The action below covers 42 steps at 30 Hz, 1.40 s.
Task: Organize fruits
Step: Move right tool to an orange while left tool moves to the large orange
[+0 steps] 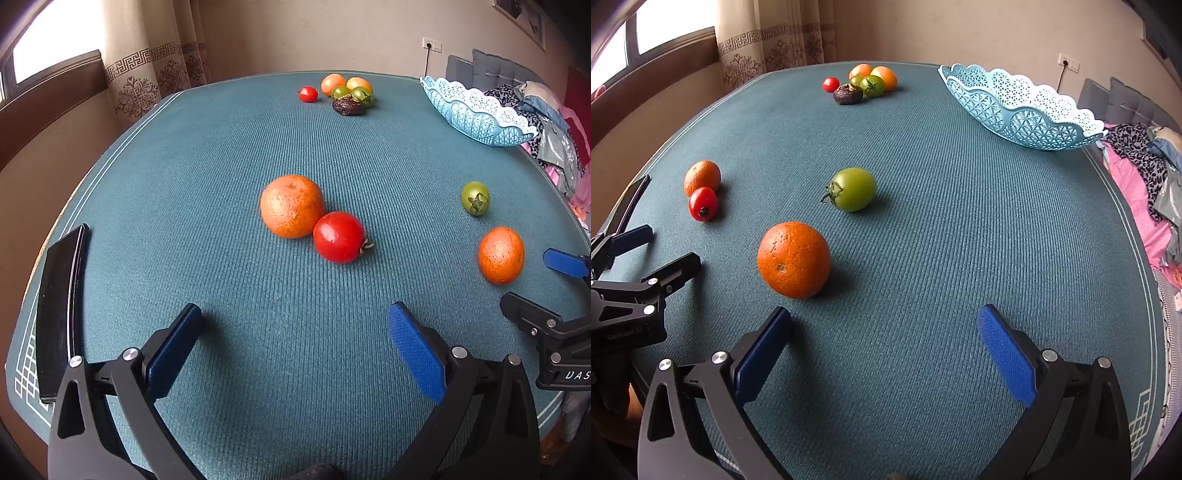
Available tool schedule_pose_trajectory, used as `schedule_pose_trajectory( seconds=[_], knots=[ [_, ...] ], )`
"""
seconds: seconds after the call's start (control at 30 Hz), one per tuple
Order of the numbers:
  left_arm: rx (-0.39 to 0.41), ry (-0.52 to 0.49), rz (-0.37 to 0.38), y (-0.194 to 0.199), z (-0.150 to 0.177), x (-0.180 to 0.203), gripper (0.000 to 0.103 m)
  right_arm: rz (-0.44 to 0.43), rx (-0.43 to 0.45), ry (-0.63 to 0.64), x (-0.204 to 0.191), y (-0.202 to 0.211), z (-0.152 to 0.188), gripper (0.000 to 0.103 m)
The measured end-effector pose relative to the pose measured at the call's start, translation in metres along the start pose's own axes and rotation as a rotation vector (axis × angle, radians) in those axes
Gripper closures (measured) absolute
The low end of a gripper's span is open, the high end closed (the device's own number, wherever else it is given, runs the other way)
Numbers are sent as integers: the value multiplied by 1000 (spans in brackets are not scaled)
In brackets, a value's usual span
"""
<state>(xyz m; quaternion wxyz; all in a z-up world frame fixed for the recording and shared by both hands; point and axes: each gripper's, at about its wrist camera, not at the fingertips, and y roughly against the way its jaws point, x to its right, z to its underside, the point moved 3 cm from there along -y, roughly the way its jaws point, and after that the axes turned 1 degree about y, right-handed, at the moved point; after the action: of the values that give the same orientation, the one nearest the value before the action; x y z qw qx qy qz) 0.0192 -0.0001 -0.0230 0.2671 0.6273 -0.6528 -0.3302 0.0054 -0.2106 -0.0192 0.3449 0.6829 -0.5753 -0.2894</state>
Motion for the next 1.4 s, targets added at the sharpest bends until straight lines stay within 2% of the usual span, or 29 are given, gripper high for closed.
schedule_pose_trajectory(
  seconds=[0.6,1.0,1.17,1.3,1.4],
  knots=[
    [-3,0,1,0,1,1,2,-9,-7,8,-1,-1,-1,5],
    [-10,40,22,0,-7,-11,2,-132,31,72,-22,13,-11,7],
    [-7,71,17,1,-13,-21,2,-172,10,66,-30,5,-23,24],
    [3,76,10,1,-20,-23,2,-187,-3,44,-29,-1,-28,31],
    [7,78,16,0,-25,-23,2,-196,-3,55,-33,-4,-32,40]
  ],
)
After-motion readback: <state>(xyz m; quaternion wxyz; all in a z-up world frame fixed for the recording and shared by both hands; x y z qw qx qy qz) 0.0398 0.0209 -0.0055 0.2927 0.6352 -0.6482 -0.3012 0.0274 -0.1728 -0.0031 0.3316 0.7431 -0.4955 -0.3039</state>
